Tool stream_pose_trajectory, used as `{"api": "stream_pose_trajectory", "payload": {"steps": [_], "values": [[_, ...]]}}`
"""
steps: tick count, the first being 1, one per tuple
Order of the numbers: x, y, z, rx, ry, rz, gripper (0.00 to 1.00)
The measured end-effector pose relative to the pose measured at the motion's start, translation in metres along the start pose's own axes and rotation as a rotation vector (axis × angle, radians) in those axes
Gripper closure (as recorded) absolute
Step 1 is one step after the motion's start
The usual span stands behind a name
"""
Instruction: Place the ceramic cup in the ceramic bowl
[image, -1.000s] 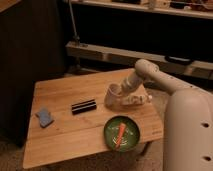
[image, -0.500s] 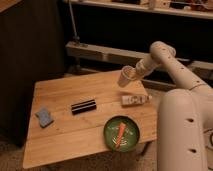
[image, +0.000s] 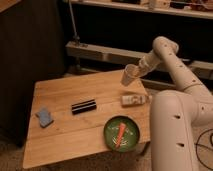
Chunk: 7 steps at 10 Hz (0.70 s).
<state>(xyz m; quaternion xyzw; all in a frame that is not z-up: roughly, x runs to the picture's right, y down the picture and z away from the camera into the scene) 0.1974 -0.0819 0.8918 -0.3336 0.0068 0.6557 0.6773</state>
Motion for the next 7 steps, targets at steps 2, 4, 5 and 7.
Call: {"api": "stream_pose_trajectory", "payload": {"steps": [2, 4, 5, 7], "values": [[0.0, 0.0, 0.0, 0.0, 0.0, 0.0, 1.0], [0.0, -0.001, 0.001, 0.001, 0.001, 0.001, 1.0], [0.002, 0.0, 0.001, 0.002, 0.012, -0.009, 1.0], [0.016, 0.017, -0.002, 0.022, 0.037, -0.052, 1.0]]}}
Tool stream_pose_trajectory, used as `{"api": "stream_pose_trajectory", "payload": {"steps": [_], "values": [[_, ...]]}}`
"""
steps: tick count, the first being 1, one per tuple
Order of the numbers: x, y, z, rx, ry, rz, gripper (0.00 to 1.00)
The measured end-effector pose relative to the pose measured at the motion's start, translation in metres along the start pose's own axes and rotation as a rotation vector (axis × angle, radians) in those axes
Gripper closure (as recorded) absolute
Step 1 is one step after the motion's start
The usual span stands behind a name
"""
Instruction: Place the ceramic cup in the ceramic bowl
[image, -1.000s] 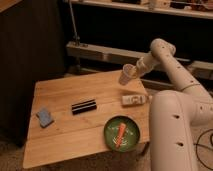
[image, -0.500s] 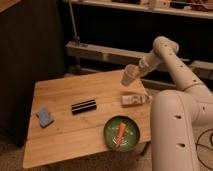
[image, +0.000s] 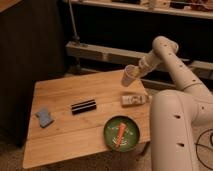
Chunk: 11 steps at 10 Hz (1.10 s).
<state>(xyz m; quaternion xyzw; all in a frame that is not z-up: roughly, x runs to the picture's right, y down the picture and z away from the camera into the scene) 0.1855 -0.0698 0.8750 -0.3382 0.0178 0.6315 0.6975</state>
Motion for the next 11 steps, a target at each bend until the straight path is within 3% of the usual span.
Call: {"api": "stream_pose_trajectory", "payload": {"steps": [4, 5, 7, 8, 10, 11], "values": [[0.083, 0.049, -0.014, 0.078, 0.027, -0.017, 1.0], [0.118, 0.064, -0.019, 0.102, 0.035, -0.01, 1.0], [0.166, 0.084, -0.023, 0.13, 0.047, 0.012, 1.0], [0.201, 0.087, -0.023, 0.148, 0.05, 0.044, 1.0], [0.244, 0.082, -0.017, 0.183, 0.047, 0.097, 1.0], [0.264, 0.075, -0.004, 0.205, 0.045, 0.134, 1.0]]}}
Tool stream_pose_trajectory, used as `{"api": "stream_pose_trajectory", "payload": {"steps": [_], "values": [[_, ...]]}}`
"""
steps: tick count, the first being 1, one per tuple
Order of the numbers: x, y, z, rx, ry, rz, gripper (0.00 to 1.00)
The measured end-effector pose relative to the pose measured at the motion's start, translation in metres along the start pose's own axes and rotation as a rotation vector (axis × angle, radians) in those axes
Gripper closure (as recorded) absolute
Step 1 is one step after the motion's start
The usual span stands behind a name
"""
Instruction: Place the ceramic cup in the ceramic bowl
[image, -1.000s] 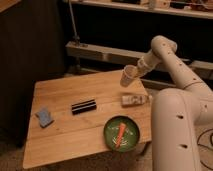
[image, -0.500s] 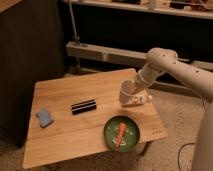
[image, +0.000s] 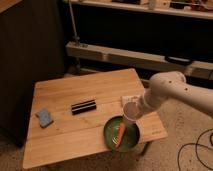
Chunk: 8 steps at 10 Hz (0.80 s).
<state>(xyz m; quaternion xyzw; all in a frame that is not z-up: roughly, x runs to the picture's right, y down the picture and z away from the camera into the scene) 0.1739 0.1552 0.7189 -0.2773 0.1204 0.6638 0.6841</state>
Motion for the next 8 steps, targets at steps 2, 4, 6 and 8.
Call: {"api": "stream_pose_trajectory", "payload": {"steps": [2, 4, 6, 8], "values": [[0.008, -0.01, 0.021, 0.009, -0.007, 0.045, 1.0], [-0.002, -0.015, 0.037, 0.013, -0.012, 0.057, 0.98], [-0.01, -0.021, 0.048, 0.023, 0.006, 0.068, 0.76], [-0.015, -0.023, 0.054, 0.036, 0.02, 0.068, 0.56]]}}
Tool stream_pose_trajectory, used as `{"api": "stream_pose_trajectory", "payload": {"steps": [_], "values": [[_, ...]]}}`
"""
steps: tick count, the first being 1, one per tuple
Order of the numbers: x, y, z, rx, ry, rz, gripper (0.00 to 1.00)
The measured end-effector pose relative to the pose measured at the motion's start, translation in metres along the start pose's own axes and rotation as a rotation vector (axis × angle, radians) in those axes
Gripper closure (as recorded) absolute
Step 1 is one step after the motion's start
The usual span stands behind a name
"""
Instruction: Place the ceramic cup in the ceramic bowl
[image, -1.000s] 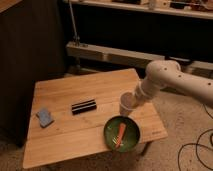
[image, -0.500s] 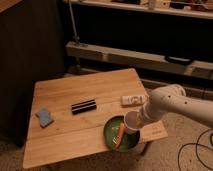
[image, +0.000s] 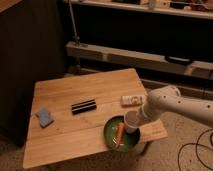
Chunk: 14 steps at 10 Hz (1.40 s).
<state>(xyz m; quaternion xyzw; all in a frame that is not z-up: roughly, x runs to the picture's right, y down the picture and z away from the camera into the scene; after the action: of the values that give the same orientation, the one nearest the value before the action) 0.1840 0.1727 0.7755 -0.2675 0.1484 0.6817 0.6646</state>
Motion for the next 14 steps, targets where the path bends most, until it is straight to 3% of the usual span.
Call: {"api": "stream_pose_trajectory", "payload": {"steps": [2, 4, 6, 7, 14], "values": [[-0.005, -0.004, 0.004, 0.014, 0.013, -0.001, 0.33], [-0.01, -0.01, 0.01, 0.018, 0.024, 0.005, 0.2], [-0.017, -0.016, 0.018, 0.032, 0.027, 0.003, 0.2], [-0.019, -0.016, 0.017, 0.018, 0.017, -0.001, 0.2], [-0.019, -0.016, 0.017, 0.014, 0.016, 0.0, 0.2]]}}
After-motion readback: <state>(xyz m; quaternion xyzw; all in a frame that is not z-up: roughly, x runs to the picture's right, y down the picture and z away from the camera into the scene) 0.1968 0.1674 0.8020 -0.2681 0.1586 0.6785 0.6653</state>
